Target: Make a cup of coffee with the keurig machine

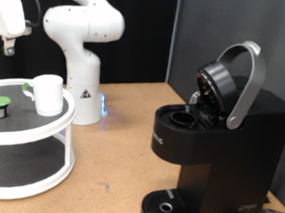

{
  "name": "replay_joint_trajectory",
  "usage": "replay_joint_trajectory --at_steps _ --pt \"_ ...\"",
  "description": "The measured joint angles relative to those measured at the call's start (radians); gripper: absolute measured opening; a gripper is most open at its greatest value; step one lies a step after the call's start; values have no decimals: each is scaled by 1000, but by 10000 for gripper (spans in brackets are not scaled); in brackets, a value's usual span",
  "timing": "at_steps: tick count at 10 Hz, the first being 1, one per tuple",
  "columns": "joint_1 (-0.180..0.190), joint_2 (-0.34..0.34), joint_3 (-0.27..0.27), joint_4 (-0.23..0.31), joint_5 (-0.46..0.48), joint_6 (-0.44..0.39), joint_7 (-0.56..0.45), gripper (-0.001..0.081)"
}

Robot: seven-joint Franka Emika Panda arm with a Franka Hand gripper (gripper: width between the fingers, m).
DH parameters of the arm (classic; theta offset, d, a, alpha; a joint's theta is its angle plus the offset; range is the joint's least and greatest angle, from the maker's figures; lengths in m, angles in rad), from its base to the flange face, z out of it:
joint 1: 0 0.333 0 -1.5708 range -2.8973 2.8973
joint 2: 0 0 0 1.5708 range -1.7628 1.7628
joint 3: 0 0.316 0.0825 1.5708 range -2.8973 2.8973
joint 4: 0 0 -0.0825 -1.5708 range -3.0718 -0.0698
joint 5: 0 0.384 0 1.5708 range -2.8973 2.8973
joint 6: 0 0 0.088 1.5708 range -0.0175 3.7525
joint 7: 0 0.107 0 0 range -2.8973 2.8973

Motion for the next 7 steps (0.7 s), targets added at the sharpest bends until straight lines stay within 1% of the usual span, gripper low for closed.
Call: replay_joint_trajectory --at_steps 3,7 --pt "0 40 -12 -30 -10 67 -22 801" --pt "0 66 -52 -92 -30 163 -65 801"
